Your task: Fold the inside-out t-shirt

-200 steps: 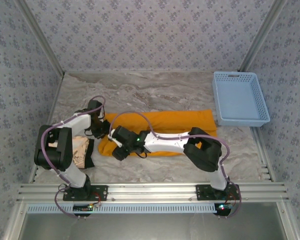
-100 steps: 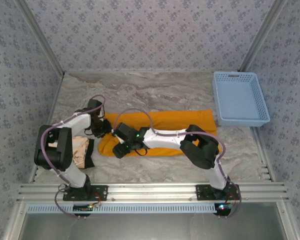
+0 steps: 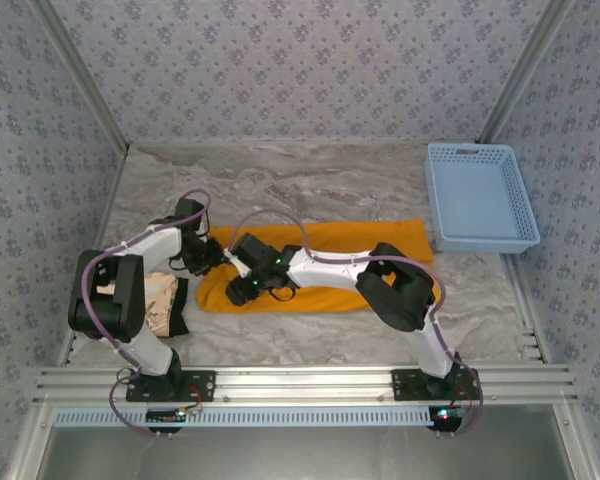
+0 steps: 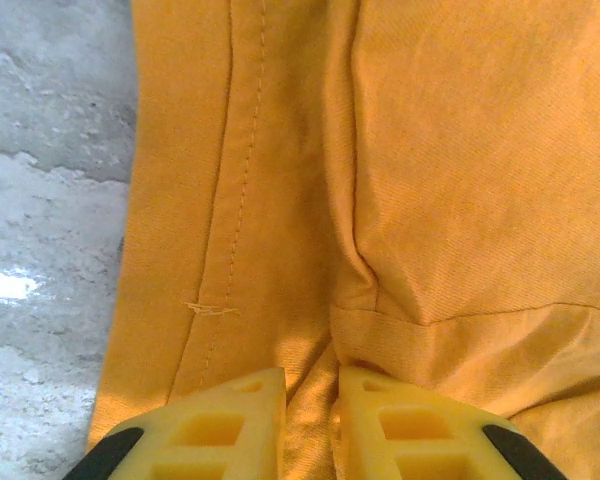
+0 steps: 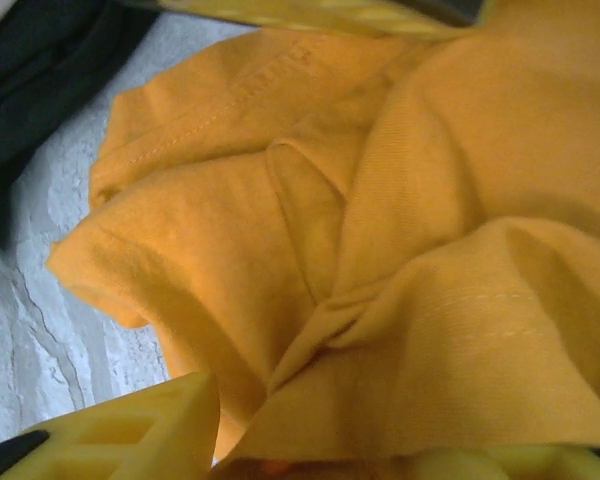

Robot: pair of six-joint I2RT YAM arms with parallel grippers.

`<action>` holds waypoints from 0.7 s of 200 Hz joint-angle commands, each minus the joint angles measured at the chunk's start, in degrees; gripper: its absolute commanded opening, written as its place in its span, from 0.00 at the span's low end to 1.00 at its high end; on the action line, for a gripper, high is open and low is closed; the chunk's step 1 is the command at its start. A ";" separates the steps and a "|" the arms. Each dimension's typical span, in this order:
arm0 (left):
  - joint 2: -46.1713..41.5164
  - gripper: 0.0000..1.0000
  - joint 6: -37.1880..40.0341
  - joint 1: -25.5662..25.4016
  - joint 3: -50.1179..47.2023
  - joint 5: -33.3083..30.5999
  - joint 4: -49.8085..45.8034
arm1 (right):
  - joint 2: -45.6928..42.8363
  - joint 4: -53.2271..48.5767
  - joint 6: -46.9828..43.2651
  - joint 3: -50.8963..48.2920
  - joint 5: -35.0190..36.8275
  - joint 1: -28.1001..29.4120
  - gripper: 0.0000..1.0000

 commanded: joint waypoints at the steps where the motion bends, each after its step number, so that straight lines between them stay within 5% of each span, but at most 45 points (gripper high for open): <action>1: 0.34 0.22 -0.18 -0.17 0.84 1.12 0.39 | 0.96 1.74 -0.73 0.21 -3.72 0.28 0.36; 97: 2.28 0.22 1.16 0.73 3.22 1.86 0.05 | -9.08 15.13 -12.59 -11.17 -20.51 2.29 0.35; 140: 2.93 0.22 1.83 1.19 4.61 1.66 -1.16 | -18.75 10.60 -17.24 -16.27 -13.87 0.68 0.42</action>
